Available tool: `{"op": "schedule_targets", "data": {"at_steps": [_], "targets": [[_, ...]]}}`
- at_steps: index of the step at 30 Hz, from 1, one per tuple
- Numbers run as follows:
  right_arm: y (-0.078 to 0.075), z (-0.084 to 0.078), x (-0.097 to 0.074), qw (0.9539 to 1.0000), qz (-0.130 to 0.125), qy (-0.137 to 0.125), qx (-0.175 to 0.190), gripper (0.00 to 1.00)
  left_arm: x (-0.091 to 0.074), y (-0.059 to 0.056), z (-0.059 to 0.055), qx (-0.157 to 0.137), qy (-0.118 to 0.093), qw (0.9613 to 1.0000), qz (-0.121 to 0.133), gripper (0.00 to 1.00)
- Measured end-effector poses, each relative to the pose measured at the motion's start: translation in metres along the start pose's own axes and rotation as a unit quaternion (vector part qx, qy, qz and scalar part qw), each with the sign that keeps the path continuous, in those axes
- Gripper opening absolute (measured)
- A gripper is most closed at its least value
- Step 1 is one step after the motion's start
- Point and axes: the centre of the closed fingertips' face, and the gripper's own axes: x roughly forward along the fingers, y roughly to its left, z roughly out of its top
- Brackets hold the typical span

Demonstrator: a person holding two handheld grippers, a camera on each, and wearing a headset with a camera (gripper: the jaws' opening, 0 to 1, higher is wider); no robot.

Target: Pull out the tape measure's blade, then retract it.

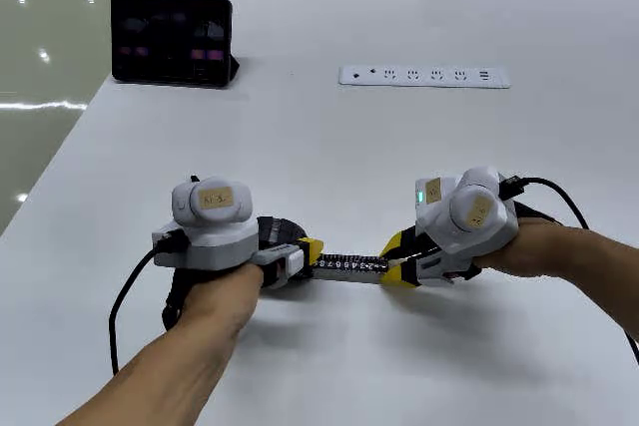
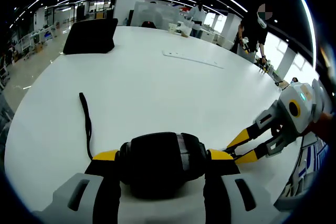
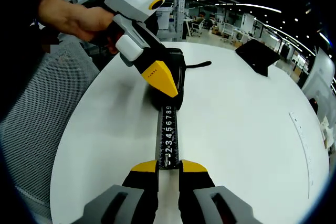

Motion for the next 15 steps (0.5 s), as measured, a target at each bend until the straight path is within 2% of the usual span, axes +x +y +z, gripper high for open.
{"op": "schedule_targets", "data": {"at_steps": [15], "targets": [[0.0021,0.0088,0.0066,1.0,0.001,-0.005,0.0,0.11,-0.0013,-0.0007,-0.0021,-0.002,0.001,1.0,-0.001,0.59]]}}
